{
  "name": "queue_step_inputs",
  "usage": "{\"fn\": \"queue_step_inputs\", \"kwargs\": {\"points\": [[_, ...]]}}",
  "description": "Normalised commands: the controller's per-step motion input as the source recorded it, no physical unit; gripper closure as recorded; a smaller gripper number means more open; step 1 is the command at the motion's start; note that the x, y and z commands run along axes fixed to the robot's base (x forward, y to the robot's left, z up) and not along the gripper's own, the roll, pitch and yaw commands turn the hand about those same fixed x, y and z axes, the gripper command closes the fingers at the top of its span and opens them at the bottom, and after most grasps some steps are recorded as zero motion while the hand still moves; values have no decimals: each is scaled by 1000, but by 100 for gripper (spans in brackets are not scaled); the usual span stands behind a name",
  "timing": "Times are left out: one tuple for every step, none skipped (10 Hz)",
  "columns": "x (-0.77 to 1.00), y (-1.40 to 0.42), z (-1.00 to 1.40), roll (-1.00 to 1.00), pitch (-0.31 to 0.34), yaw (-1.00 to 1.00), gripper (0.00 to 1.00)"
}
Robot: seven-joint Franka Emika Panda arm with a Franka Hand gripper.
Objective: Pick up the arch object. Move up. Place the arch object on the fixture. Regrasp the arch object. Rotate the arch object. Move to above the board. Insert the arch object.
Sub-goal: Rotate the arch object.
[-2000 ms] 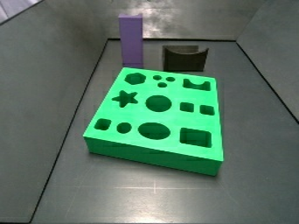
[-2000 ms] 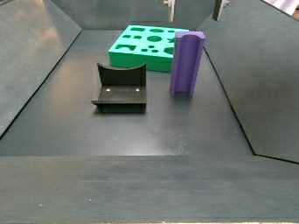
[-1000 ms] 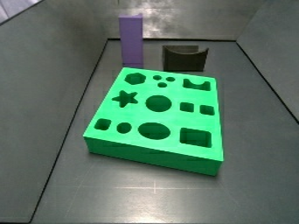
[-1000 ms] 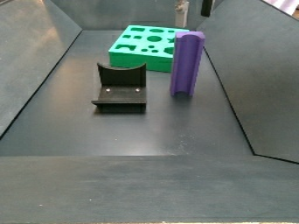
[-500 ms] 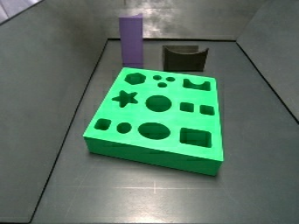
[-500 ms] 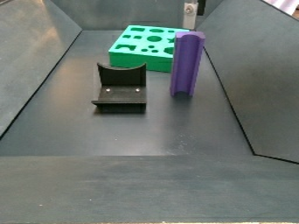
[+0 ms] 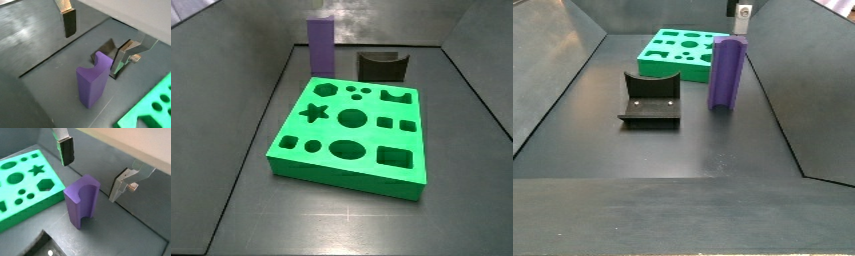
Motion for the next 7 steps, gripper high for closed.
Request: {"fn": "queue_step_inputs", "kwargs": {"points": [[20, 0, -7, -12, 12, 1000, 0], [20, 0, -7, -12, 12, 1000, 0], [21, 0, -7, -13, 13, 1000, 0], [21, 0, -7, -13, 13, 1000, 0], [21, 0, -7, -14, 14, 1000, 0], [21, 0, -7, -15, 15, 1000, 0], [21, 0, -7, -16, 16, 1000, 0]]}}
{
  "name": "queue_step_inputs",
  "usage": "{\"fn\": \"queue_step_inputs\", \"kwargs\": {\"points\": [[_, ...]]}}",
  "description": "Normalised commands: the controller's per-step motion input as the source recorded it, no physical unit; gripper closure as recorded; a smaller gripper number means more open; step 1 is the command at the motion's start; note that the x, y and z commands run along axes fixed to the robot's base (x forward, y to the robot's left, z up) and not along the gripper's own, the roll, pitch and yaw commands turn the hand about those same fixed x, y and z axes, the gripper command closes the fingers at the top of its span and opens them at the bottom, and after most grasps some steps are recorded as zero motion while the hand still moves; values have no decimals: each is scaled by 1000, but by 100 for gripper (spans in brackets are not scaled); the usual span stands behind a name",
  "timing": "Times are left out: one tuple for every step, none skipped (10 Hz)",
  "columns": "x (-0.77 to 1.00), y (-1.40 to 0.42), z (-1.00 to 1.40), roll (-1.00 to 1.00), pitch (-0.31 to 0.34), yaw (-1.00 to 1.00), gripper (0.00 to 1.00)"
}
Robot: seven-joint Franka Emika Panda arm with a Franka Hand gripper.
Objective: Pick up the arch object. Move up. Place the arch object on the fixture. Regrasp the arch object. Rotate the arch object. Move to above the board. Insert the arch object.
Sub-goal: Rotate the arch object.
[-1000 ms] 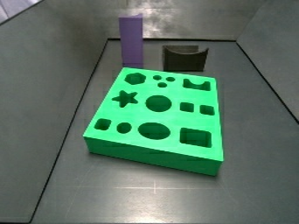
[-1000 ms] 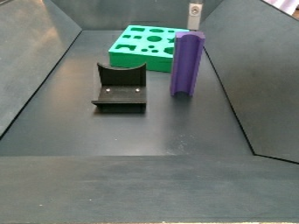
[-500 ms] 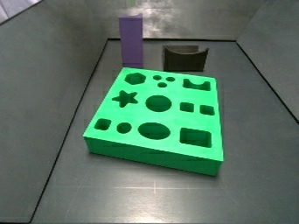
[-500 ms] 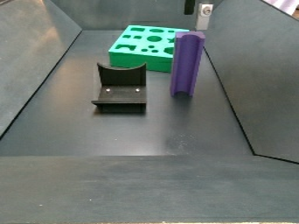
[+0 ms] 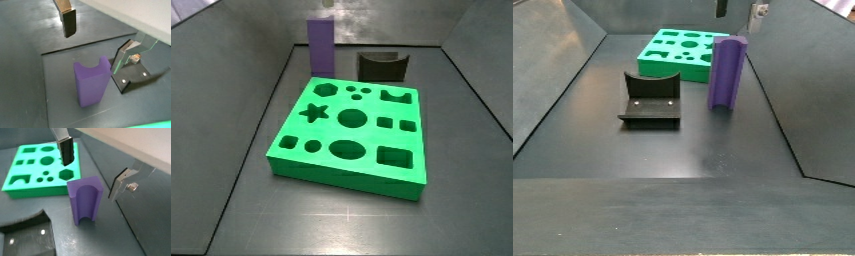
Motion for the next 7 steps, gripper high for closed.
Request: {"fn": "queue_step_inputs", "kwargs": {"points": [[21, 0, -7, -17, 16, 1000, 0], [21, 0, -6, -18, 17, 1000, 0], [21, 0, -6, -20, 19, 1000, 0], [22, 0, -6, -21, 20, 1000, 0], [22, 0, -6, -23, 22, 1000, 0], [22, 0, -6, -25, 24, 1000, 0], [22, 0, -6, -29, 28, 1000, 0]]}}
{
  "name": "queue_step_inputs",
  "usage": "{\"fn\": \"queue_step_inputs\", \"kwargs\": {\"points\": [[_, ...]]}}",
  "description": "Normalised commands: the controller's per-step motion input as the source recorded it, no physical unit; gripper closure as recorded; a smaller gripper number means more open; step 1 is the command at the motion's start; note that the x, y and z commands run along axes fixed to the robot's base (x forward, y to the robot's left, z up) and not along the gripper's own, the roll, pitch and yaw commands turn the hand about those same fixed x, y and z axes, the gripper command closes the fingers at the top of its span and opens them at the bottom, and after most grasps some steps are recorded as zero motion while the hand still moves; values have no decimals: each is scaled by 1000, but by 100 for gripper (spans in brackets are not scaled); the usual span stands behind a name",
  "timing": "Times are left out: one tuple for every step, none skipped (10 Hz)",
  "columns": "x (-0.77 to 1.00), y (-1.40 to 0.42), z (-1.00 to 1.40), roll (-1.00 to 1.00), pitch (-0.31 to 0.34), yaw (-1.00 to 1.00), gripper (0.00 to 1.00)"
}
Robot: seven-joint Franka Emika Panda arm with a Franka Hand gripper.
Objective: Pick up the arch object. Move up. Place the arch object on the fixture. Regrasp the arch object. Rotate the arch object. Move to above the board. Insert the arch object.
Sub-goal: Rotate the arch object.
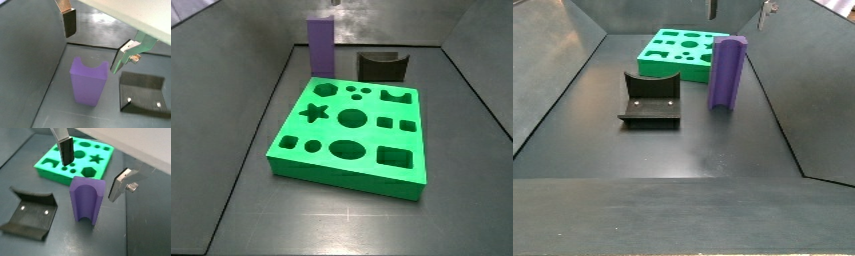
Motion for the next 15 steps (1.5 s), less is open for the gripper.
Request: {"fn": "queue_step_inputs", "kwargs": {"points": [[23, 0, -5, -31, 29, 1000, 0], [23, 0, -5, -36, 34, 1000, 0], [23, 0, -5, -41, 39, 1000, 0], [24, 0, -4, -50, 47, 1000, 0], [24, 0, -4, -55, 53, 1000, 0], [25, 0, -3, -74, 69, 906, 0], [26, 0, -2, -74, 69, 743, 0], [27, 0, 0, -73, 68, 442, 0], [27, 1, 2, -72, 67, 288, 0], [0, 0, -1000, -71, 66, 189, 0], [18, 4, -1000, -63, 45, 111, 0], [36, 12, -1000, -37, 7, 74, 0], [34, 13, -1000, -5, -11, 57, 0], [26, 8, -815, 37, -29, 42, 0], [22, 8, -673, 65, -36, 36, 0]]}}
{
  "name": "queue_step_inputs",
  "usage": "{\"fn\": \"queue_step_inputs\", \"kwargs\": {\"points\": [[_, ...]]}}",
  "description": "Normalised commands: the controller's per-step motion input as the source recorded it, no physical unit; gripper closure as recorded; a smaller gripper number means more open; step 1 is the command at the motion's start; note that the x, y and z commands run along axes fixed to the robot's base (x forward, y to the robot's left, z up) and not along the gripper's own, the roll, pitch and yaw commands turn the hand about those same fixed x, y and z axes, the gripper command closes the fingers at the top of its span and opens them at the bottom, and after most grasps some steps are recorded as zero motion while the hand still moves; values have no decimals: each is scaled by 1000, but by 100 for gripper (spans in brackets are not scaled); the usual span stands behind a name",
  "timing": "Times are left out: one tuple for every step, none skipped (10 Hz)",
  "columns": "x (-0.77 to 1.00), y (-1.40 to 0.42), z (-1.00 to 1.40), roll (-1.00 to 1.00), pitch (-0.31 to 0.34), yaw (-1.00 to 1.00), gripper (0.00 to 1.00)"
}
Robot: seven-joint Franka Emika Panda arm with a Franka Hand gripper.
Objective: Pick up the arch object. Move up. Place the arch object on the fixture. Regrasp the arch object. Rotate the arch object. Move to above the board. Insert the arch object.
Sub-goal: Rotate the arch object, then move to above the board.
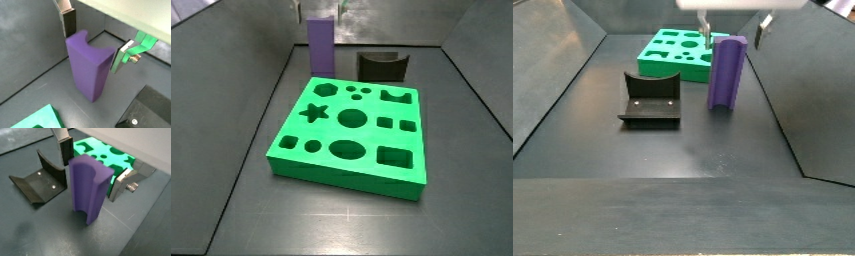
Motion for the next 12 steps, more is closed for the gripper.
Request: {"fn": "queue_step_inputs", "kwargs": {"points": [[22, 7, -538, 87, -38, 31, 0], [25, 8, -409, 107, -33, 27, 0], [30, 9, -255, 130, -23, 23, 0], [0, 0, 0, 144, -19, 22, 100], [-103, 47, 1000, 216, 112, 88, 100], [-106, 46, 1000, 211, 120, 87, 100], [-100, 39, 1000, 189, 102, 77, 100], [-90, 31, 1000, 141, 79, 62, 100], [-85, 28, 1000, 100, 69, 53, 100], [-79, 23, 1000, 60, 64, 46, 100], [-68, 17, 1000, 13, 64, 40, 100], [-60, 14, 1000, -18, 67, 36, 100]]}}
